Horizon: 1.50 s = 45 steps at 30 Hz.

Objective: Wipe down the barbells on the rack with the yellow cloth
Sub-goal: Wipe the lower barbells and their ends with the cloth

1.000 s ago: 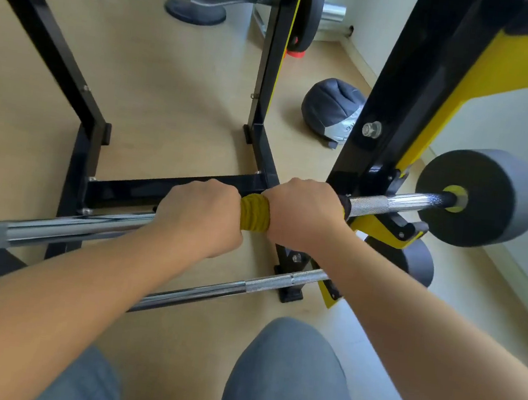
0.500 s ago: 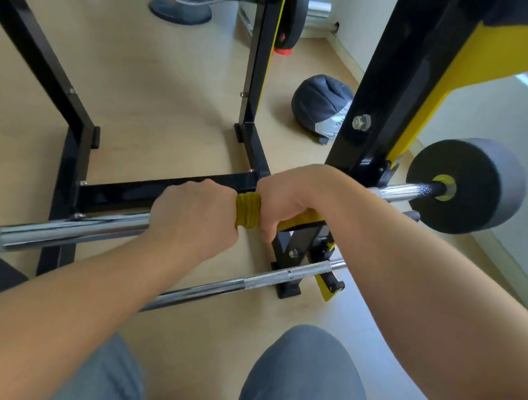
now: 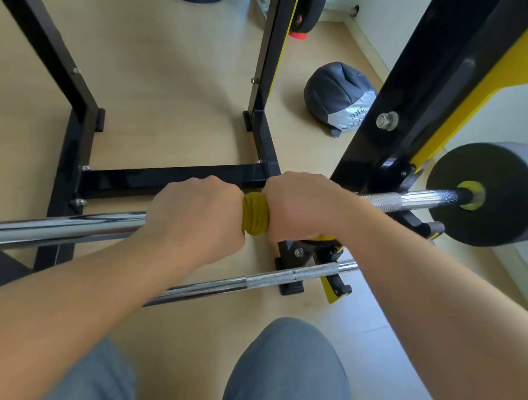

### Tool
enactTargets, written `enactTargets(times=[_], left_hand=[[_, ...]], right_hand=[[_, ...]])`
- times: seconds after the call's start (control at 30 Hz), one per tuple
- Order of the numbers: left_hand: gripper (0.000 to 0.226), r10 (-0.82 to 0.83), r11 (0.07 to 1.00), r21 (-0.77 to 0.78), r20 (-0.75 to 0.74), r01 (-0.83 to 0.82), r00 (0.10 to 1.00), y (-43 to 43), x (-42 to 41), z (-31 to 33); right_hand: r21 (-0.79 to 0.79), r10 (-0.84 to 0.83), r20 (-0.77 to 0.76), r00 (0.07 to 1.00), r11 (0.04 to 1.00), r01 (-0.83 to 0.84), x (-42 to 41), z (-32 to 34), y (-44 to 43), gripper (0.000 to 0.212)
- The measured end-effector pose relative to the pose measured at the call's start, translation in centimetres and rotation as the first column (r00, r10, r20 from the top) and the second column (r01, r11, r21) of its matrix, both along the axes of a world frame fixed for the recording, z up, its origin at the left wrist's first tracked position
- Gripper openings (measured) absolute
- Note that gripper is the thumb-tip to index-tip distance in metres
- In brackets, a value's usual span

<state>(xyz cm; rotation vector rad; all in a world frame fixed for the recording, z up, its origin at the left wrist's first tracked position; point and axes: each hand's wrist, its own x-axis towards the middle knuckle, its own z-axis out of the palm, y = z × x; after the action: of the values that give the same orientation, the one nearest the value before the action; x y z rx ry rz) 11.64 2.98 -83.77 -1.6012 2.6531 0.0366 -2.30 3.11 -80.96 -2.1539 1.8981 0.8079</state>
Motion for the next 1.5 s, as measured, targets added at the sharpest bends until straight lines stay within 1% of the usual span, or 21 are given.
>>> enactTargets(times=[0.03, 0.07, 0.1, 0.13, 0.2, 0.27, 0.3, 0.37, 0.43, 0.5, 0.57, 0.67, 0.77, 0.87, 0.93, 1.0, 1.1, 1.27, 1.37, 1.4, 1.5], left_hand=[[0.015, 0.001, 1.000, -0.011, 0.001, -0.001, 1.000, 0.0, 0.1, 0.1], [0.016, 0.004, 1.000, -0.014, -0.001, -0.004, 1.000, 0.0, 0.1, 0.2], [0.017, 0.004, 1.000, -0.007, -0.004, -0.004, 1.000, 0.0, 0.2, 0.2], [0.017, -0.002, 1.000, 0.006, -0.012, 0.002, 1.000, 0.1, 0.2, 0.2], [0.015, -0.013, 0.998, 0.056, -0.026, 0.015, 1.000, -0.1, 0.0, 0.2], [0.014, -0.020, 0.987, 0.160, -0.027, 0.024, 0.999, -0.9, -0.1, 0.3], [0.017, -0.034, 0.976, 0.214, -0.034, 0.041, 0.999, -1.2, -0.1, 0.4], [0.026, -0.068, 0.957, 0.278, -0.045, 0.078, 0.997, -1.9, 0.0, 0.3], [0.034, -0.069, 0.960, 0.265, -0.065, 0.084, 0.995, -1.8, 0.1, 0.2], [0.037, -0.047, 0.985, 0.161, -0.089, 0.061, 0.995, -1.0, 0.1, 0.3], [0.030, -0.069, 0.998, -0.018, -0.123, 0.067, 0.990, -0.1, 0.2, 0.1], [0.020, -0.208, 0.963, -0.212, -0.184, 0.168, 0.961, 0.8, 0.2, -0.3], [0.029, -0.357, 0.906, -0.320, -0.232, 0.276, 0.905, 1.4, -0.7, -0.6], [0.064, -0.415, 0.893, -0.329, -0.339, 0.307, 0.844, 1.6, -2.0, -1.1], [0.073, -0.451, 0.884, -0.335, -0.426, 0.327, 0.784, 1.7, -2.9, -1.0], [0.061, -0.531, 0.836, -0.388, -0.391, 0.388, 0.752, 1.8, -4.3, -0.9], [0.040, -0.594, 0.784, -0.421, -0.295, 0.457, 0.748, 1.6, -7.0, -0.7], [0.040, -0.619, 0.727, -0.474, -0.139, 0.497, 0.773, 1.4, -9.3, -1.4], [0.040, -0.497, 0.802, -0.404, -0.044, 0.439, 0.867, 1.4, -11.2, -1.3], [0.037, -0.448, 0.833, -0.373, -0.026, 0.408, 0.893, 1.5, -12.3, -0.9], [0.035, -0.351, 0.897, -0.291, -0.006, 0.334, 0.936, 2.0, -15.1, -0.3]], right_hand=[[0.206, -0.067, 0.100, 0.993, 0.978, 0.045, 0.1, 1.2, -1.1, 0.021], [0.348, -0.128, 0.189, 0.974, 0.936, 0.055, -0.1, 1.8, -2.0, 0.021], [0.388, -0.137, 0.239, 0.961, 0.921, 0.034, -0.3, 2.2, -2.2, 0.020], [0.358, -0.107, 0.249, 0.963, 0.934, 0.011, -0.5, 2.3, -1.8, 0.020], [0.152, -0.070, 0.196, 0.978, 0.988, 0.041, -0.8, 1.9, -0.4, 0.022], [-0.132, -0.062, 0.056, 0.997, 0.989, 0.069, -0.8, 0.2, 1.2, 0.026], [-0.299, 0.001, 0.012, 1.000, 0.954, 0.003, -0.7, -0.9, 2.1, 0.026], [-0.593, 0.168, 0.073, 0.983, 0.800, -0.093, -1.1, -3.2, 3.1, 0.018], [-0.752, 0.259, 0.138, 0.956, 0.656, -0.069, -1.9, -4.8, 3.3, 0.017], [-0.757, 0.273, 0.149, 0.950, 0.649, -0.068, -2.1, -5.3, 3.3, 0.013], [-0.741, 0.302, 0.144, 0.942, 0.665, -0.100, -2.4, -5.0, 3.4, 0.005], [-0.725, 0.313, 0.135, 0.940, 0.678, -0.122, -4.1, -4.4, 3.6, 0.009], [-0.668, 0.286, 0.129, 0.950, 0.732, -0.130, -5.9, -3.4, 4.1, 0.017], [-0.582, 0.203, 0.106, 0.973, 0.806, -0.105, -7.7, -1.9, 4.8, 0.019], [-0.556, 0.103, 0.083, 0.991, 0.830, -0.040, -9.8, -1.3, 5.4, 0.027], [-0.549, 0.039, 0.090, 0.995, 0.835, 0.017, -11.6, -1.0, 6.1, 0.030], [-0.524, 0.003, 0.096, 0.995, 0.850, 0.048, -11.6, -0.6, 6.5, 0.031], [-0.609, 0.049, 0.119, 0.992, 0.792, 0.034, -13.2, -0.3, 8.3, 0.030], [-0.684, -0.023, 0.106, 0.994, 0.724, 0.090, -15.0, -0.7, 9.1, 0.040], [-0.693, -0.050, 0.151, 0.987, 0.706, 0.142, -15.6, -0.9, 9.1, 0.041], [-0.701, -0.143, 0.248, 0.958, 0.656, 0.280, -16.2, -1.5, 9.1, 0.030]])
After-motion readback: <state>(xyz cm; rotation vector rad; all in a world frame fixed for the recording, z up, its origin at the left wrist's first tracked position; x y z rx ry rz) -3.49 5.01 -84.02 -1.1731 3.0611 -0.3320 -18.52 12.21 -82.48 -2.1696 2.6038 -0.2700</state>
